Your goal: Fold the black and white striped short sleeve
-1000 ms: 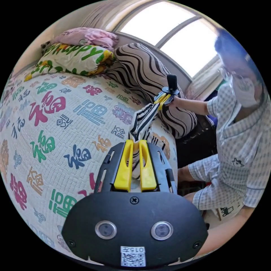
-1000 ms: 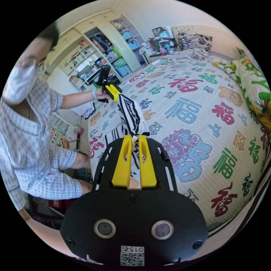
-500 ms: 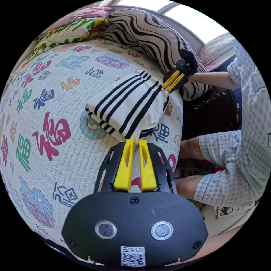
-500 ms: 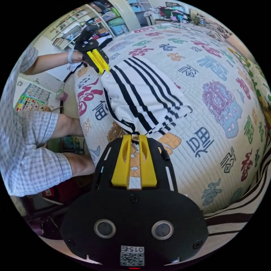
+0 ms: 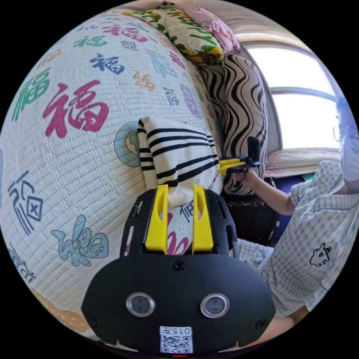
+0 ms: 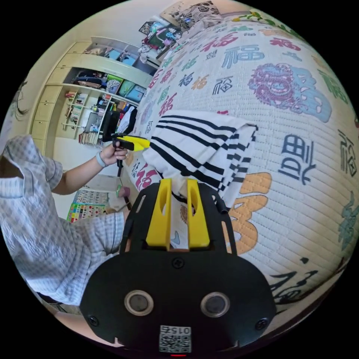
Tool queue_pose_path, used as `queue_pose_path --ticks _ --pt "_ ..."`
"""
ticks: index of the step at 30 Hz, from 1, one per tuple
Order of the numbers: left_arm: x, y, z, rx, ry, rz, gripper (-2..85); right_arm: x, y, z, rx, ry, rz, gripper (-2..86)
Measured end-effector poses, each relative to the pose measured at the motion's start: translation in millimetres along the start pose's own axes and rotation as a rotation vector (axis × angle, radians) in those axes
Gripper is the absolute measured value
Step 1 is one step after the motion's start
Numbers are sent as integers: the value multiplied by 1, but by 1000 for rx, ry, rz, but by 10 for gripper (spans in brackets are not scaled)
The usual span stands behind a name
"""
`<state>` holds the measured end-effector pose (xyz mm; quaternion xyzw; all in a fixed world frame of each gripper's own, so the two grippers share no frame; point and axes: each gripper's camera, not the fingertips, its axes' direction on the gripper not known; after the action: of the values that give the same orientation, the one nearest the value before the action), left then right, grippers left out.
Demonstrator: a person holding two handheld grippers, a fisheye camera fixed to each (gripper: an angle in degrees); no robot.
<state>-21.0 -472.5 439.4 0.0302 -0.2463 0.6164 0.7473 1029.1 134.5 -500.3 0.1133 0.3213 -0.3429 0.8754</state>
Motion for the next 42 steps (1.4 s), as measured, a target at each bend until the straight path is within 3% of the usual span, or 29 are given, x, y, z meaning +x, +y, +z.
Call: queue_pose_path --ticks 1,9,12,19,24,28,32,37,42 --pt "-6 2 4 11 -28 -25 28 5 -1 8 -33 -7 1 4" --pt "-4 -2 11 -64 -116 79 11 23 9 10 -117 100 -89 -5" --pt "-7 -3 1 -67 -83 29 31 34 6 10 -96 4 -26 12" --pt "8 -23 -51 83 -85 6 113 56 -6 -34 215 -14 146 90" --pt "-22 -55 -30 81 -3 -96 81 87 -33 -1 135 -162 208 15" --pt "-31 -63 -37 53 -7 -81 39 93 -40 -3 108 -59 207 -4" --pt "-34 -63 -43 51 -20 -63 46 98 -49 12 53 -38 183 4" --pt "-21 -34 -79 50 -15 -51 78 81 -34 5 120 -124 118 57" --pt "-14 7 -97 9 26 -99 93 60 -18 32 -51 -13 81 62"
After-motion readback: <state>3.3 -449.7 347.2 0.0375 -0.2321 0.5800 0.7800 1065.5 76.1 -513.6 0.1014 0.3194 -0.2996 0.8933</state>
